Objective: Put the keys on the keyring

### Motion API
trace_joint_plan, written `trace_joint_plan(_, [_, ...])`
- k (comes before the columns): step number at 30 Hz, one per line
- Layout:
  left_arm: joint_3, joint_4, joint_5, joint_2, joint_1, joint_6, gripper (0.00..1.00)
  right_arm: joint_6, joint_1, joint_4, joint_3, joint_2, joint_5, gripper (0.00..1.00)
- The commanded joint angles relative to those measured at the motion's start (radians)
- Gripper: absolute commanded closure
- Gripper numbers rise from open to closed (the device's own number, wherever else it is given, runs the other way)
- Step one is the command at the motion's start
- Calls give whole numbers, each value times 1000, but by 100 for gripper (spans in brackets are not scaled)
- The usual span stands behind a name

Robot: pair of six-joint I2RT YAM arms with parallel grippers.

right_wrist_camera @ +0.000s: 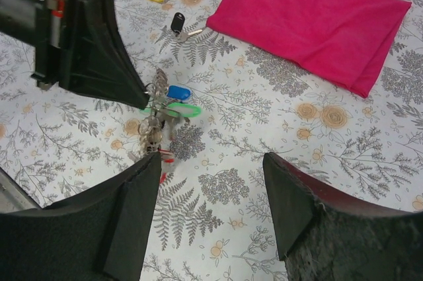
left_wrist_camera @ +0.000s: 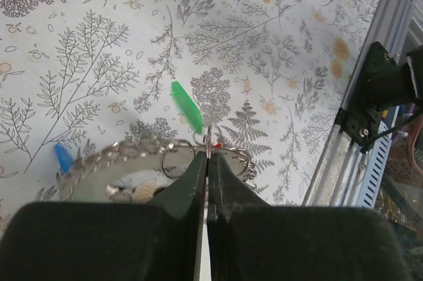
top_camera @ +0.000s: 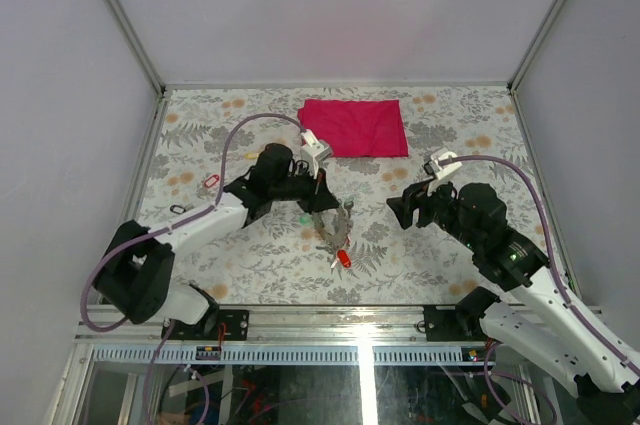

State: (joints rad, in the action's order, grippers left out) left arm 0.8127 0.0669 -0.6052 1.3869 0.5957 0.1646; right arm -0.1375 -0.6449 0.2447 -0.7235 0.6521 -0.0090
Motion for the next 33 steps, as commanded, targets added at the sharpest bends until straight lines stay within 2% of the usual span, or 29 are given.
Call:
trace_joint_plan(1, [90, 59, 45, 108, 28, 2, 99, -25, 5, -18, 3, -26, 27, 30])
trace_joint_plan(11, [246, 47, 127, 360, 80, 11, 95, -64, 5, 27, 21, -80, 89, 30])
trace_joint_plan(15, [276, 50, 159, 403, 82, 30, 86, -56, 4, 34, 21, -83, 78, 30])
trace_joint_plan(18, [286, 51, 193, 391, 80, 40, 77, -13, 5, 42, 14, -81, 14, 23])
trace_joint_plan(22, [301, 20, 241, 337, 77, 33, 67, -39, 5, 29, 10, -90, 79, 17])
trace_joint_plan(24, [297, 12, 268, 282, 65, 36, 56, -70, 5, 39, -11, -95, 128, 3])
trace_joint_plan(25, [290, 12, 287, 246, 55, 48, 51, -99, 4, 49, -24, -101, 158, 0])
trace_joint_plan(27, [278, 4, 359, 180, 31, 94, 42, -134, 5, 70, -56, -119, 201, 1])
trace_joint_plan(29, [281, -42, 448, 118, 6, 129, 26, -111, 4, 76, -75, -143, 193, 1])
trace_joint_plan(31, [280, -89, 486, 60, -11, 134, 21, -102, 4, 46, -73, -175, 190, 1])
trace_joint_plan(32, [274, -106, 505, 25, -15, 130, 3, -98, 4, 29, -69, -191, 193, 1])
trace_joint_plan(33, [266, -120, 523, -8, -17, 125, 0, -93, 4, 14, -65, -208, 196, 1])
